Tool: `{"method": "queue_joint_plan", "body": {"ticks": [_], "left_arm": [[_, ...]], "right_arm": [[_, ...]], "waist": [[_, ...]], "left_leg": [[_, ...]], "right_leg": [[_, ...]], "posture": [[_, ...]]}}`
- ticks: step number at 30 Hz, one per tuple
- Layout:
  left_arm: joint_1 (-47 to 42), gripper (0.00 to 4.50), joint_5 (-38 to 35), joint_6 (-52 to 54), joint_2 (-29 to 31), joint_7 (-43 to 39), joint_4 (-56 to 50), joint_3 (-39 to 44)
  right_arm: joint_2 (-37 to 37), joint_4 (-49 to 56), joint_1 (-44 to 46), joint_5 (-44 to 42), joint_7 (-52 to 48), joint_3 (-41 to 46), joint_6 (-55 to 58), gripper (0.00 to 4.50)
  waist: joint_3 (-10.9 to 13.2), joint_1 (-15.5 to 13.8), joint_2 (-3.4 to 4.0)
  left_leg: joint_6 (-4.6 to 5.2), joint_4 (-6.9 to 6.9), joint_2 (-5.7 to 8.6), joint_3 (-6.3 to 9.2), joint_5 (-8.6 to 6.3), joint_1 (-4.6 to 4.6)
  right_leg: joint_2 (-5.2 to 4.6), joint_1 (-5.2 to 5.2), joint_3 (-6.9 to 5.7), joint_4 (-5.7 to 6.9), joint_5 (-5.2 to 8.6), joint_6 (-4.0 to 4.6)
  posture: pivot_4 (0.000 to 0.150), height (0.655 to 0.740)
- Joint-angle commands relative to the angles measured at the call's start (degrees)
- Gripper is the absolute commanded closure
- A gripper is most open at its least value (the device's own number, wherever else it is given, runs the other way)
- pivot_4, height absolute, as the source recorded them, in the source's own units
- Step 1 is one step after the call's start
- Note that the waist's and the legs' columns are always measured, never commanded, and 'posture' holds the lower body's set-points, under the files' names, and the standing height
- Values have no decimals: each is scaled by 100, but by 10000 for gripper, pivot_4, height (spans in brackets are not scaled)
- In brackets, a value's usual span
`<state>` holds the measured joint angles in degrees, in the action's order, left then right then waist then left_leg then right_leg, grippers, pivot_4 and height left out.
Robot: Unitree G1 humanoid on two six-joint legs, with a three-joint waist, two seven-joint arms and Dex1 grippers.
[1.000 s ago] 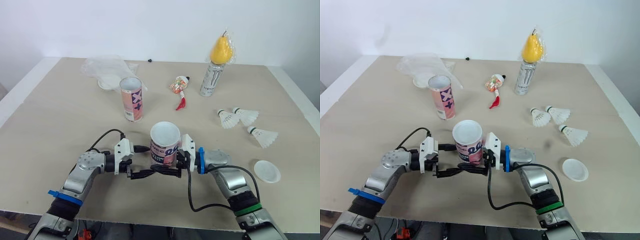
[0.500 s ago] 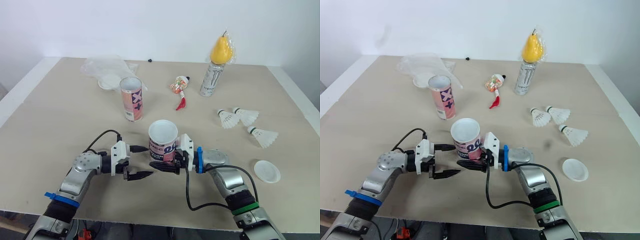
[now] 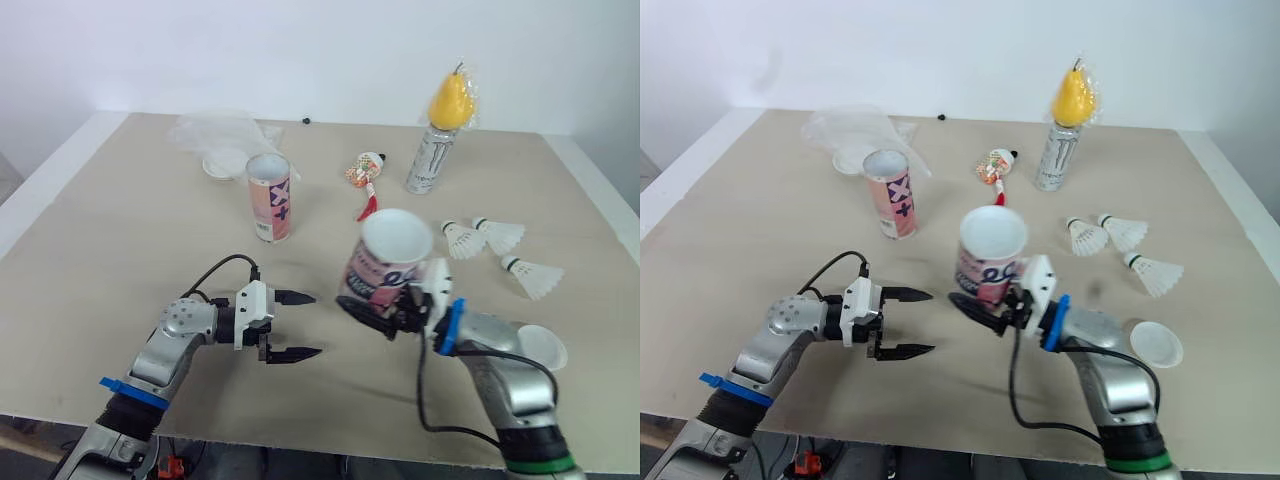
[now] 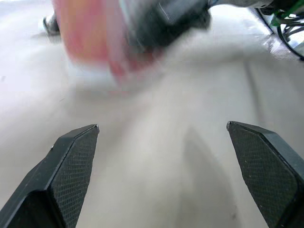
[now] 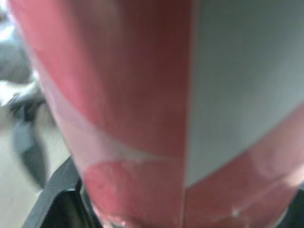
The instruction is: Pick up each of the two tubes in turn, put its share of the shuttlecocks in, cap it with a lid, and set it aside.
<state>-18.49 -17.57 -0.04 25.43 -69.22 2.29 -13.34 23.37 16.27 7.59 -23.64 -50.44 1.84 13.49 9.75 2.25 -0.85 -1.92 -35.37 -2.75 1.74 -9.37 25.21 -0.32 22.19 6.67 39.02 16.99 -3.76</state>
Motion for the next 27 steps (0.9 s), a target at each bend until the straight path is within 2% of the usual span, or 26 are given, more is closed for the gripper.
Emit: {"method": "queue_joint_plan", "body": {"ticks": [1,4,8,17,27], "left_arm": [[-323,0,-399,298,-193,-176,-325,-60],[-370,0,-456,368,-319,-230,-428,-167],[-364,0,-476,420,-424,-335,-515,-322],[-346,0,-389,392,-490,-243,-620,-386],[-251,0,-325,418,-520,67,-774,-405]], "right_arm": [[17,1079,-611,-848,1518,2097,524,9718],[99,819,-725,-822,2276,3197,478,9718],[485,-301,-702,-364,3106,4124,445,9718],[1200,-2443,-587,210,3011,4159,-175,9718],[1744,-4337,204,293,2521,3741,-670,9718]], "waist": [[1,30,2],[2,17,3],[1,29,3],[-8,59,41],[-7,66,42]], "left_leg": [[0,-1,0,-1,0,-4],[0,-2,4,3,1,-1],[1,-4,5,-2,1,-6],[4,-3,7,-18,2,-15],[10,-4,11,-44,6,-20]], "right_leg": [[0,0,1,0,-1,0],[-2,-3,-1,2,-2,-2],[-4,-6,4,0,-3,-4],[0,-6,27,1,-6,-6],[-1,-6,60,-1,-13,-19]], "posture": [[1500,7400],[1500,7400],[1500,7400],[1500,7400],[1500,7400]]}}
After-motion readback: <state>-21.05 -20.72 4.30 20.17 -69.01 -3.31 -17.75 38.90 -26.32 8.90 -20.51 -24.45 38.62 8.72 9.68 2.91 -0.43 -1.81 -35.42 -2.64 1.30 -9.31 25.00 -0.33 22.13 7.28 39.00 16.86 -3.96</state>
